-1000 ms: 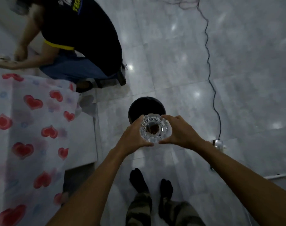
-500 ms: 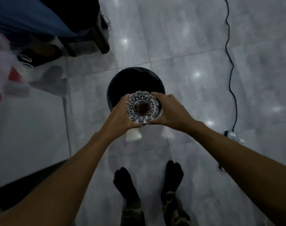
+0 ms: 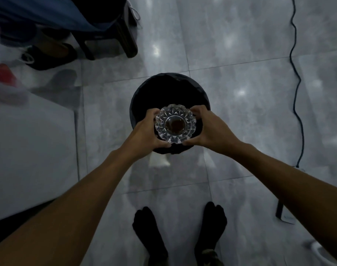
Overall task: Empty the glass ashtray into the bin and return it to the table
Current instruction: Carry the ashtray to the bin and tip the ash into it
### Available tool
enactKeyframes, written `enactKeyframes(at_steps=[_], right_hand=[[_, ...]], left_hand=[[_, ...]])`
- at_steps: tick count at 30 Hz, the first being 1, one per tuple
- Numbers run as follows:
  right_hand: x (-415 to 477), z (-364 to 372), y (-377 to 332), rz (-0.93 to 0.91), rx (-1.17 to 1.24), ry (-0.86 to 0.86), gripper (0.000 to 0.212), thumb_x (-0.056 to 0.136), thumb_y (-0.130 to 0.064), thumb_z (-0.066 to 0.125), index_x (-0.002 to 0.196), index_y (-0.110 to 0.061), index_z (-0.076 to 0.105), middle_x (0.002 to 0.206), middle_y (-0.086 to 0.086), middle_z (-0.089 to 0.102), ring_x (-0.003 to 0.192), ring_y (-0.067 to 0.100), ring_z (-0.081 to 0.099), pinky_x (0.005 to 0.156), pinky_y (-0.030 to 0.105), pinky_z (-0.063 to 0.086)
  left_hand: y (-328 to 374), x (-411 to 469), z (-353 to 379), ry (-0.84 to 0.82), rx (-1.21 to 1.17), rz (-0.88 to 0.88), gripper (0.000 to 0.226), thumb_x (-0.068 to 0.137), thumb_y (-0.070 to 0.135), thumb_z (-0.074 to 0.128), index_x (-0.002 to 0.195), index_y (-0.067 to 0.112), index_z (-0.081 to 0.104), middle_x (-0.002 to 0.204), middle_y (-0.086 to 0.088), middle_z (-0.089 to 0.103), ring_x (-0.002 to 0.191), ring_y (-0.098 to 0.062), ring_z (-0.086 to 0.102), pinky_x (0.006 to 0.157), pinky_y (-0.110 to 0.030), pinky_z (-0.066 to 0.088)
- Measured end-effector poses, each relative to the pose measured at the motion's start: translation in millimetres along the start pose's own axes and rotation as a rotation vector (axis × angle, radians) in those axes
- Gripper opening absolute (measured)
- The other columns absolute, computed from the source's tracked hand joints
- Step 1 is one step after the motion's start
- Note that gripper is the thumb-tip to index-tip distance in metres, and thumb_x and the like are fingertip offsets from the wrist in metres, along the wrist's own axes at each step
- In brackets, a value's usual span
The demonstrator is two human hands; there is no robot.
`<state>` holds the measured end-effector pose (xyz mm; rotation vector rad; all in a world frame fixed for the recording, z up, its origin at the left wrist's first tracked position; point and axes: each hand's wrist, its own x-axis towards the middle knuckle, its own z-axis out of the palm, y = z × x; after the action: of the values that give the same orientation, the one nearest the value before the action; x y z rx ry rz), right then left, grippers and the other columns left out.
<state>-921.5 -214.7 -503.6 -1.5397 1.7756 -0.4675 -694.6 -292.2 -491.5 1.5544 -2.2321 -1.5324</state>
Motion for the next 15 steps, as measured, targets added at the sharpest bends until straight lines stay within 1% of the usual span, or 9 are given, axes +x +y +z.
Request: enactKeyframes(at_steps=[3,5,7,8,9,10,12,14,15], right_hand=[[4.2,4.6,1.9,0.002,0.027,-0.014,0.102,0.062,-0.043,0.098,0.143,-0.020,0.040,0.142,0.000,0.061,0.128,0.017,0.058,0.103,0.039,0.054],[6.0,5.6,3.6,0.007,0.056,-0.037,0.101,0.063,-0.039,0.098,0.144,-0.017,0.041,0.142,0.002,0.061,0.129,0.015,0.059,0.104,0.029,0.051],[6.2,4.3,6.6,0.020,0.099,-0.072,0.100,0.065,-0.036,0.098,0.145,-0.015,0.042,0.143,0.002,0.061,0.126,0.009,0.058,0.100,0.017,0.047],[5.9,3.1,7.7,0.035,0.128,-0.094,0.099,0.066,-0.035,0.097,0.145,-0.015,0.043,0.142,0.001,0.061,0.124,0.006,0.058,0.098,0.013,0.047],[5.8,2.1,9.2,0.055,0.156,-0.111,0.098,0.067,-0.036,0.096,0.146,-0.016,0.044,0.142,-0.001,0.062,0.123,0.004,0.057,0.097,0.012,0.048],[6.1,1.7,12.5,0.078,0.182,-0.125,0.096,0.068,-0.038,0.095,0.147,-0.017,0.045,0.141,-0.003,0.062,0.123,0.003,0.058,0.098,0.015,0.050],[6.7,1.4,17.4,0.129,0.256,-0.167,0.095,0.069,-0.044,0.093,0.148,-0.018,0.048,0.140,-0.005,0.063,0.124,0.005,0.061,0.101,0.024,0.055],[8.4,2.8,21.7,0.183,0.377,-0.201,0.092,0.071,-0.051,0.090,0.148,-0.018,0.051,0.138,-0.004,0.066,0.123,0.008,0.064,0.101,0.028,0.056],[9.7,3.5,21.4,0.206,0.427,-0.202,0.085,0.074,-0.053,0.085,0.145,-0.018,0.054,0.134,-0.004,0.068,0.120,0.009,0.067,0.100,0.029,0.057]], left_hand=[[-4.6,1.1,0.5,0.005,0.010,-0.007,0.108,0.072,0.015,0.101,0.157,0.017,0.034,0.154,0.002,0.057,0.127,-0.006,0.057,0.108,-0.031,0.054],[-8.1,2.3,1.0,0.000,0.011,-0.017,0.109,0.072,0.017,0.102,0.158,0.017,0.035,0.154,0.002,0.057,0.129,-0.009,0.060,0.109,-0.032,0.055],[-13.9,5.1,0.7,-0.028,-0.032,-0.041,0.108,0.071,0.017,0.102,0.157,0.017,0.037,0.155,0.002,0.056,0.133,-0.012,0.062,0.111,-0.039,0.057],[-16.5,6.9,-0.4,-0.050,-0.075,-0.066,0.107,0.069,0.015,0.103,0.156,0.017,0.040,0.155,0.002,0.056,0.135,-0.013,0.063,0.111,-0.042,0.057],[-19.0,9.5,-2.4,-0.077,-0.120,-0.097,0.107,0.069,0.013,0.103,0.157,0.015,0.041,0.156,0.002,0.056,0.136,-0.015,0.062,0.112,-0.045,0.057],[-20.1,12.5,-4.8,-0.110,-0.158,-0.128,0.108,0.069,0.010,0.102,0.158,0.011,0.042,0.156,0.000,0.056,0.138,-0.016,0.061,0.114,-0.047,0.055],[-19.9,18.3,-11.1,-0.174,-0.224,-0.178,0.108,0.071,0.007,0.099,0.162,0.007,0.041,0.155,-0.003,0.059,0.140,-0.019,0.061,0.118,-0.044,0.052],[-15.5,20.2,-18.3,-0.210,-0.292,-0.201,0.095,0.076,0.013,0.096,0.159,0.010,0.049,0.147,-0.001,0.066,0.133,-0.016,0.066,0.116,-0.036,0.053],[-13.4,21.4,-21.6,-0.214,-0.314,-0.208,0.082,0.080,0.021,0.093,0.153,0.016,0.056,0.140,0.003,0.070,0.126,-0.012,0.069,0.111,-0.031,0.054]])
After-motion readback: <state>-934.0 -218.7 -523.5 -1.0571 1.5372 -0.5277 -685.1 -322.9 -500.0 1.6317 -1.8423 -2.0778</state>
